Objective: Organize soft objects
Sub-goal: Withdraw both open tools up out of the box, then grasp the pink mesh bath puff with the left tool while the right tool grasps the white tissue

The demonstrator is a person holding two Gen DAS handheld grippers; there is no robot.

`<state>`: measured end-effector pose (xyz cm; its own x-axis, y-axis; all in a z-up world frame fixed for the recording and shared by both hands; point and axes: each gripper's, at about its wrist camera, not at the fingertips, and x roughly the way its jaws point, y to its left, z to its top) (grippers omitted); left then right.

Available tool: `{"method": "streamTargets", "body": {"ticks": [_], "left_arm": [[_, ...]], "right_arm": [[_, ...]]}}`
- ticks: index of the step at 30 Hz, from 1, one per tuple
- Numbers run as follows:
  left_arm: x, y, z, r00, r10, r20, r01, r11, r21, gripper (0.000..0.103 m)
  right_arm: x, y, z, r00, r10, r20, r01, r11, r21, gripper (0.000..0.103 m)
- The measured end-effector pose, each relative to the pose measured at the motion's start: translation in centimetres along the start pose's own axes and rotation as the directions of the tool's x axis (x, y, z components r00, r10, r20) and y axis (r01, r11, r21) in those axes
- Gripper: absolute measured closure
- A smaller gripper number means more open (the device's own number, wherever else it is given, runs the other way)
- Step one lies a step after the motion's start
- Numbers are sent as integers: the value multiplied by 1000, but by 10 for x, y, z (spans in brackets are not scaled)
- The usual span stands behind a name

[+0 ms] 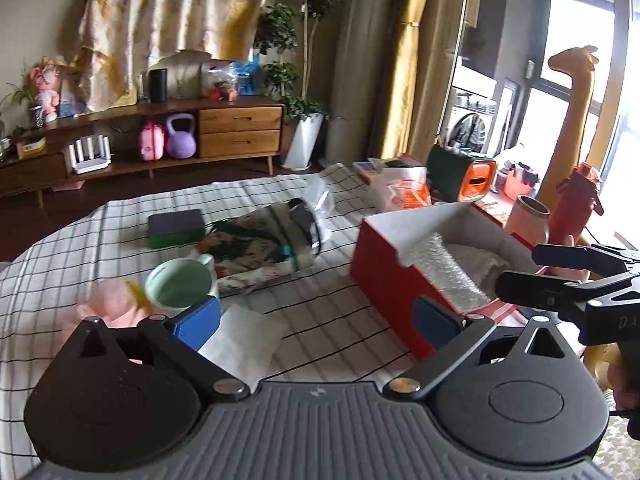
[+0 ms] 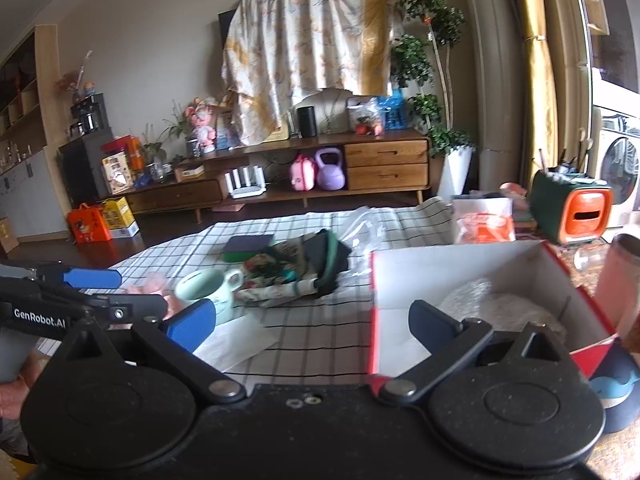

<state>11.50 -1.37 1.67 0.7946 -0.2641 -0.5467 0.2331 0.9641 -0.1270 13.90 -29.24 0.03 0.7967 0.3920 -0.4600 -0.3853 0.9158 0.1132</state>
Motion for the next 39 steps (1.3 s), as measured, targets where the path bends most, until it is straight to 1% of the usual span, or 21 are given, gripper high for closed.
{"method": "streamTargets", "body": {"ticks": [4,9,12,14,15,16,18,21,24,28,31,36,39], "left_arm": [[-10,31,-10,1000,23,-9,-24,999,-39,0],[-19,68,-21,996,94,5,-93,993,-71,0],[-22,89,-27,990,139,13,-137,985,-101,0],[-23,102,-30,985,166,40,-160,979,-124,0],[-23,108,-32,981,190,48,-182,974,-138,0],[-23,113,-33,977,207,43,-198,969,-146,0],[-20,125,-35,978,210,23,-203,965,-164,0],[-14,141,-40,974,228,8,-221,950,-221,0],[-4,155,-45,975,224,-14,-219,937,-272,0],[14,165,-51,967,250,-47,-253,926,-280,0],[27,173,-56,968,243,-65,-251,920,-301,0],[50,184,-59,960,258,-109,-280,902,-327,0],[59,188,-59,951,285,-119,-309,892,-331,0]], "right_arm": [[10,14,-7,1000,16,-19,-16,1000,3,0],[27,31,-15,998,34,-56,-35,999,-8,0],[40,42,-19,996,43,-73,-44,999,-25,0],[52,49,-23,995,46,-90,-49,998,-38,0],[57,52,-24,994,45,-101,-50,998,-41,0],[64,55,-26,993,48,-112,-54,997,-46,0],[76,60,-29,990,49,-134,-58,997,-59,0],[96,67,-33,985,52,-166,-67,994,-84,0],[116,73,-36,976,62,-208,-83,992,-95,0],[141,82,-39,965,76,-251,-108,988,-114,0],[161,89,-43,952,99,-290,-143,980,-137,0],[192,97,-49,928,131,-348,-199,966,-165,0],[210,98,-51,920,130,-370,-209,961,-179,0]]}}
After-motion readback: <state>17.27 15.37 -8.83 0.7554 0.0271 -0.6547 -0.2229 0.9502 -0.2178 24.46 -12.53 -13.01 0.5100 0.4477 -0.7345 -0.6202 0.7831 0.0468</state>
